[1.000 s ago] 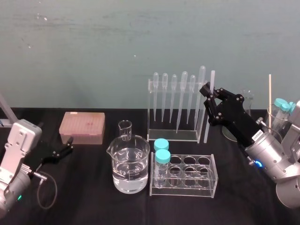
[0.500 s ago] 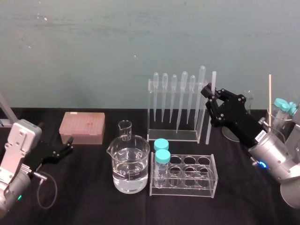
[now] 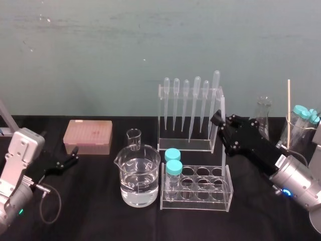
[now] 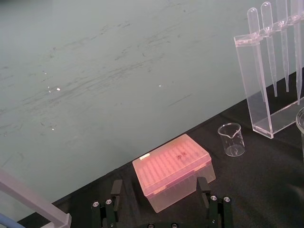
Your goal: Pick up the stirring rod with one hand, then place it down.
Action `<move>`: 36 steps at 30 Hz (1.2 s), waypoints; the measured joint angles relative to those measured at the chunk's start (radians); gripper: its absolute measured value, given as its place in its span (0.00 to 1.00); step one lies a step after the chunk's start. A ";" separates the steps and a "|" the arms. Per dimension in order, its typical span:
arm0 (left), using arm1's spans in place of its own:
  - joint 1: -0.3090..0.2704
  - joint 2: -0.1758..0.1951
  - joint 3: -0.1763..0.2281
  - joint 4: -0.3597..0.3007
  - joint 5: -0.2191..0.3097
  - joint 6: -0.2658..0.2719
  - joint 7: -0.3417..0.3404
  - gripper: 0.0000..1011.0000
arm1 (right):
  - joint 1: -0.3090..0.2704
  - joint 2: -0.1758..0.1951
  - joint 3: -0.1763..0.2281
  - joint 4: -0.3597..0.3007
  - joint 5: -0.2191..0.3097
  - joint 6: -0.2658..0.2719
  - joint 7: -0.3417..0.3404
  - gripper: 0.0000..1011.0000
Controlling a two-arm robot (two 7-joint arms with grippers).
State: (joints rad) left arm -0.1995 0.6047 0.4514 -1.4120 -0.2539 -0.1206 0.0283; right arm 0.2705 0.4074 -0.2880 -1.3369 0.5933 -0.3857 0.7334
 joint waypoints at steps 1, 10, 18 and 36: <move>0.000 0.000 0.000 0.000 0.000 0.000 0.000 0.99 | -0.004 0.005 -0.004 -0.003 0.000 0.006 0.002 0.07; 0.000 0.000 0.000 0.000 0.000 0.000 0.000 0.99 | -0.001 0.015 -0.027 0.018 -0.002 0.025 0.014 0.07; 0.000 0.000 0.000 0.000 0.000 0.000 0.000 0.99 | 0.027 0.010 -0.057 0.073 -0.011 0.034 0.034 0.07; 0.000 0.000 0.000 0.000 0.000 0.000 0.000 0.99 | 0.089 -0.004 -0.117 0.200 -0.061 0.047 0.055 0.07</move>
State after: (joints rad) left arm -0.1995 0.6047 0.4514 -1.4120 -0.2539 -0.1206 0.0283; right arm 0.3598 0.4035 -0.4052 -1.1365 0.5324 -0.3390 0.7884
